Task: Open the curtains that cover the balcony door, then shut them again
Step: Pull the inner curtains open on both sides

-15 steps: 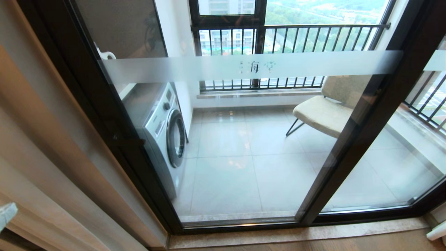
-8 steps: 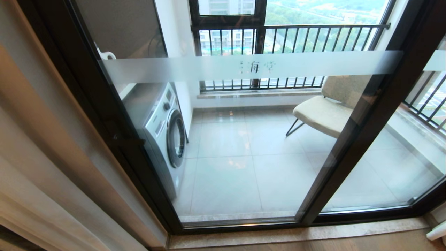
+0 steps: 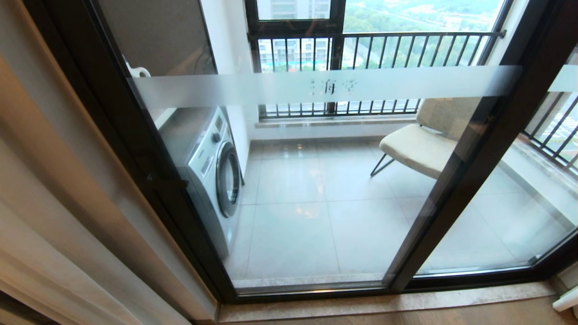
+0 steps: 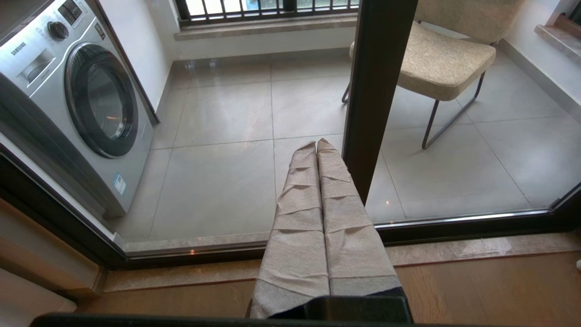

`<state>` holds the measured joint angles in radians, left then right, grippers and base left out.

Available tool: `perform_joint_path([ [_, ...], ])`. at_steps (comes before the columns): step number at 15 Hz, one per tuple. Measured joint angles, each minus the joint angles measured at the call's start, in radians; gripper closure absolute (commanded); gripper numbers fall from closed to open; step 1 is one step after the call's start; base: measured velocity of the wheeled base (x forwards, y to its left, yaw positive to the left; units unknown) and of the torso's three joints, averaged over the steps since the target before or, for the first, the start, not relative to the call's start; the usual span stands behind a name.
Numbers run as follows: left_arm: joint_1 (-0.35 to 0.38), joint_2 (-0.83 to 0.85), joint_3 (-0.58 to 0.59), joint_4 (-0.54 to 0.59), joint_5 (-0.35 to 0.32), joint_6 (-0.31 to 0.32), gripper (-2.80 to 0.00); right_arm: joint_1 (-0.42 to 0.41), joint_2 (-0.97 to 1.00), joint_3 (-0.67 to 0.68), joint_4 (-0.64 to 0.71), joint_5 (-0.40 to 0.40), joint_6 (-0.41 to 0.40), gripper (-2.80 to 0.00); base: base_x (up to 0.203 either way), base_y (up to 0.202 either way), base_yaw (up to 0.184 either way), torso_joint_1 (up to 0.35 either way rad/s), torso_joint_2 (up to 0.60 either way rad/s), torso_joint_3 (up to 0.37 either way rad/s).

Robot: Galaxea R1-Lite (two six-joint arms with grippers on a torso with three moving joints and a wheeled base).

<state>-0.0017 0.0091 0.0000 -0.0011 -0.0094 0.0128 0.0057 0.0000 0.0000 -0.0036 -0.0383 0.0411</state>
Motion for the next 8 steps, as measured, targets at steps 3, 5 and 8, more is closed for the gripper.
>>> perform_joint_path([
  [3,0.0,-0.005,0.0,0.0,0.002,0.0,0.0,0.0,0.0,0.0,0.0,0.0,0.0,0.0,0.0,0.0,0.0,0.0,0.0,0.0],
  [5,0.0,-0.006,0.0,0.0,0.002,-0.001,0.0,0.0,0.0,0.0,0.0,0.0,0.0,0.0,0.0,0.0,0.0,0.0,0.0,0.0],
  [8,0.0,-0.006,0.0,0.001,0.004,0.0,0.0,0.0,0.0,0.0,0.0,0.0,0.0,0.0,0.0,0.0,0.0,0.0,0.0,0.0],
])
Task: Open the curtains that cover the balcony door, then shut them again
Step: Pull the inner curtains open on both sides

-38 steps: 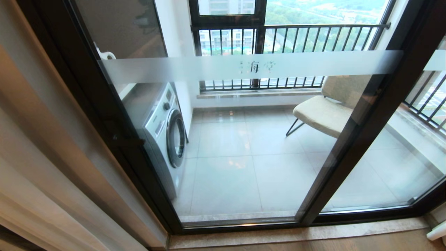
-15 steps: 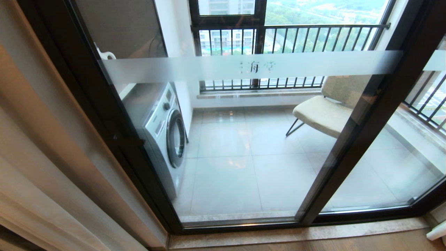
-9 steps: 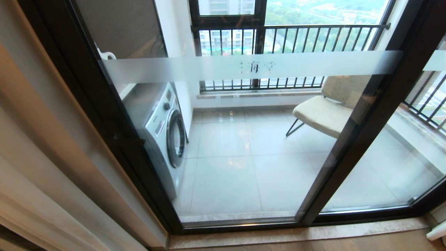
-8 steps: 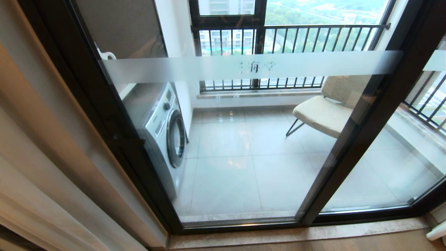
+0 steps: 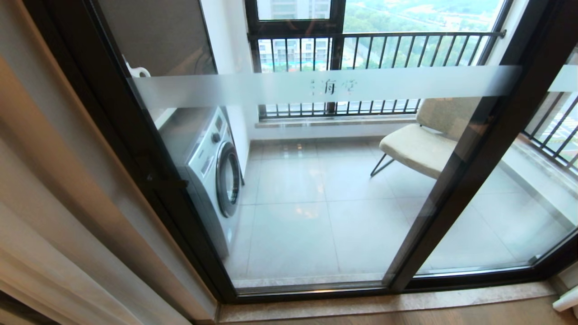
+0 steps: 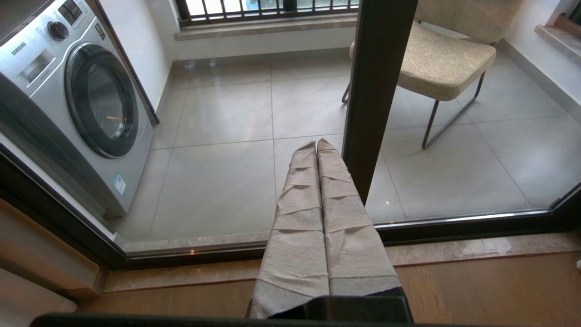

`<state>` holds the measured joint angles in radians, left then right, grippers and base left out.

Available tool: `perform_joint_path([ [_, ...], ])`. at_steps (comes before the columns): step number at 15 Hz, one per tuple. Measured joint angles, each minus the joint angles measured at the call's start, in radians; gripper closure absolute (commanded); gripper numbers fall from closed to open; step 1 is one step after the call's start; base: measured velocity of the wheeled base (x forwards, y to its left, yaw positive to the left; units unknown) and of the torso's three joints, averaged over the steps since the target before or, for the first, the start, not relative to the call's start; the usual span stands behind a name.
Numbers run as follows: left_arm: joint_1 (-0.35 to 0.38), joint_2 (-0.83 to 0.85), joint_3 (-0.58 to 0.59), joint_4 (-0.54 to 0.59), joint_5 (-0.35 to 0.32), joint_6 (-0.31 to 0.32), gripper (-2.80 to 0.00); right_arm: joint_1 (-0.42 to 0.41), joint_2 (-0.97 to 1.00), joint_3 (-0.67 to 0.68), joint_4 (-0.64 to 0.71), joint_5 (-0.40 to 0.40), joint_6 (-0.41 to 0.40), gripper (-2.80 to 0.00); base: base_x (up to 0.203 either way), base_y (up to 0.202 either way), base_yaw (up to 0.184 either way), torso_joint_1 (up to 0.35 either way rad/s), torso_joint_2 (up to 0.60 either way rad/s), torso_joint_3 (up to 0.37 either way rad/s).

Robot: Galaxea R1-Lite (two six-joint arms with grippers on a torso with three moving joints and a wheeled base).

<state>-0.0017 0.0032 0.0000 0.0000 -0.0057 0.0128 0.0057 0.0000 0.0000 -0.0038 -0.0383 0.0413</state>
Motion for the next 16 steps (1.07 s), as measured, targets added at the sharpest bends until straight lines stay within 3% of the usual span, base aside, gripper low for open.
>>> perform_joint_path([
  [16,0.0,0.0,0.0,0.0,-0.001,-0.002,0.0,0.0,0.0,0.0,0.0,0.0,0.0,0.0,0.0,0.0,0.0,0.0,0.0,0.0],
])
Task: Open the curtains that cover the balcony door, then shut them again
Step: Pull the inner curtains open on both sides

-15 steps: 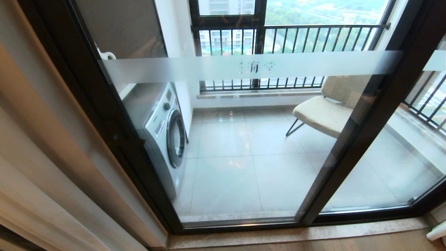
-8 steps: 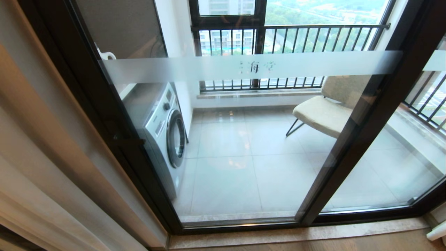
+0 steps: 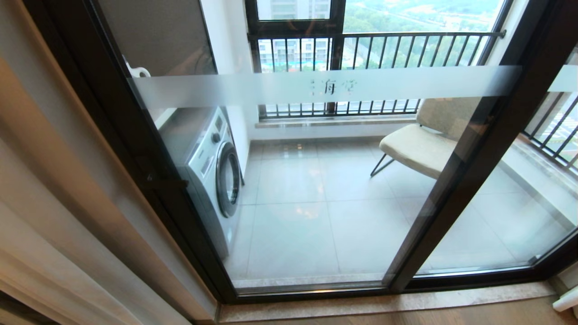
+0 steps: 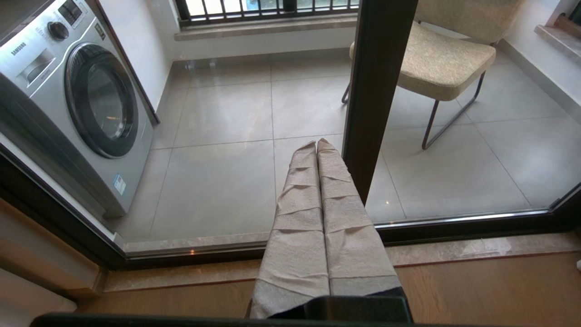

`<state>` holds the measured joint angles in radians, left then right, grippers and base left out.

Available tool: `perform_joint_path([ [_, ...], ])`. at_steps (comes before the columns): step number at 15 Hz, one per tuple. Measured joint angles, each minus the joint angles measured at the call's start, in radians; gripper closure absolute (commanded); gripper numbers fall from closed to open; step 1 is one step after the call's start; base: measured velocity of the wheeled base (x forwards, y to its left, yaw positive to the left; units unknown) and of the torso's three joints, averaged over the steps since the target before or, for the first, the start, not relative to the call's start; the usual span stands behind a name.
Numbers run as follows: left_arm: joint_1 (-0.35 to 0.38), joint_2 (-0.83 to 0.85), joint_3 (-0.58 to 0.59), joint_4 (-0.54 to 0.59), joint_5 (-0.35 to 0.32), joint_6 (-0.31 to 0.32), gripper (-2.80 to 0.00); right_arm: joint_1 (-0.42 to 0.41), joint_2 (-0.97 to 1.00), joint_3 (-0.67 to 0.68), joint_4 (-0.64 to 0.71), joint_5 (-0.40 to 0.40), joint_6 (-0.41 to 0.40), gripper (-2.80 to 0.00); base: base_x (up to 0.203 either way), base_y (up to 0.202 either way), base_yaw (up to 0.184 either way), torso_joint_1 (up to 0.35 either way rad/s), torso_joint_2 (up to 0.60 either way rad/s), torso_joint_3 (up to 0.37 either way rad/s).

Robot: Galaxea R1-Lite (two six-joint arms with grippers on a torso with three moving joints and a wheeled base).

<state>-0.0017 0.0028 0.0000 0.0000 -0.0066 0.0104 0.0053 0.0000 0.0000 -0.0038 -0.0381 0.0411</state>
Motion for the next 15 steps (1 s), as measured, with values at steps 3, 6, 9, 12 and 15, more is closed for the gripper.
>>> perform_joint_path([
  [3,0.0,0.0,0.0,0.0,0.0,-0.001,0.0,0.0,0.0,0.0,0.0,0.0,0.0,0.0,0.0,0.0,0.0,0.0,0.0,0.0],
  [6,0.0,0.0,0.0,-0.001,-0.001,-0.001,0.0,0.0,0.0,0.0,0.0,0.0,0.0,0.0,0.0,0.0,0.0,0.0,0.0,0.0],
  [9,0.0,0.0,0.0,-0.001,-0.001,-0.001,0.0,0.0,0.0,0.0,0.0,0.0,0.0,0.0,0.0,0.0,0.0,0.0,0.0,0.0],
  [12,0.0,0.0,0.0,0.0,-0.001,0.001,0.0,0.0,0.0,0.0,0.0,0.0,0.0,0.0,0.0,0.0,0.0,0.0,0.0,0.0],
  [15,0.0,0.0,0.0,0.0,-0.001,0.003,0.0,0.0,0.0,0.0,0.0,0.0,0.0,0.0,0.0,0.0,0.0,0.0,0.0,0.0],
])
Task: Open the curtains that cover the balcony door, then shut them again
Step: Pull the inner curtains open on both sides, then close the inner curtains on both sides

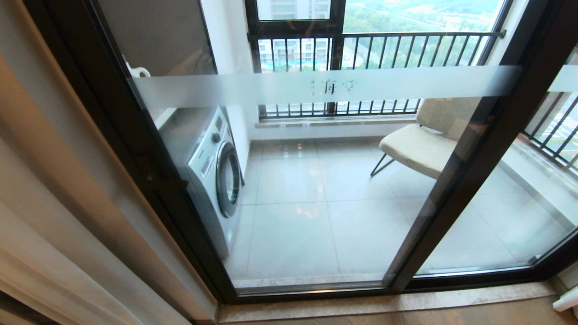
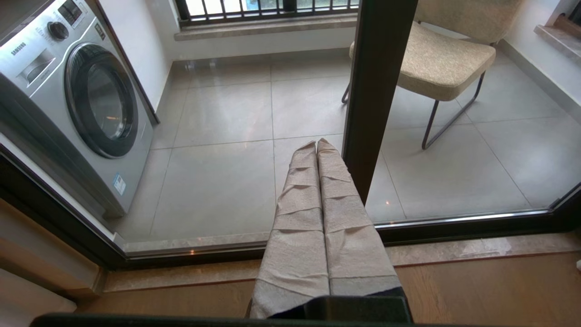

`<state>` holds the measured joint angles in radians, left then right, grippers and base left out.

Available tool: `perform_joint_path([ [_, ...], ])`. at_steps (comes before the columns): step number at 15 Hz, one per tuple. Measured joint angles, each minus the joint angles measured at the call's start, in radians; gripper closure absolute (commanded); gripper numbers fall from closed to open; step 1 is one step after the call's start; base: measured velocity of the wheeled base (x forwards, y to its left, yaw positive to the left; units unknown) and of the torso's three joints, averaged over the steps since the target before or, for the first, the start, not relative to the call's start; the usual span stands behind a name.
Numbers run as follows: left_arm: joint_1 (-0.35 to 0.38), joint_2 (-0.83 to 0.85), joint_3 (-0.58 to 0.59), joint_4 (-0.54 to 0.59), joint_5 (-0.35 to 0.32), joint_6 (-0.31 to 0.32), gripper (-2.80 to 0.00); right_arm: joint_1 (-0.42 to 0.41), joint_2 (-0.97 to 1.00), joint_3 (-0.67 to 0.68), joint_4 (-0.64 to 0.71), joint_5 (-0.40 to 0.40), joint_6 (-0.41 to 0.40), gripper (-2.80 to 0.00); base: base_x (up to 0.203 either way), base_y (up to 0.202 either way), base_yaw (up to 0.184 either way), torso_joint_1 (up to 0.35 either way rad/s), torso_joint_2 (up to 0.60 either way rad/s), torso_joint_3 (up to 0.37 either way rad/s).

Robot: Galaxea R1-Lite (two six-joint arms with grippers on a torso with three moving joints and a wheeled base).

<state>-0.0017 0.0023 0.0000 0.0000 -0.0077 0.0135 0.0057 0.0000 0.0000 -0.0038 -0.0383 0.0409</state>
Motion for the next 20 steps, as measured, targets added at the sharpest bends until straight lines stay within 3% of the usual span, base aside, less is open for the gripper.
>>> perform_joint_path([
  [20,0.0,-0.001,0.0,-0.003,0.002,-0.01,0.0,0.0,0.0,0.0,0.0,0.0,0.0,0.0,0.0,0.0,0.0,0.0,0.0,0.0],
])
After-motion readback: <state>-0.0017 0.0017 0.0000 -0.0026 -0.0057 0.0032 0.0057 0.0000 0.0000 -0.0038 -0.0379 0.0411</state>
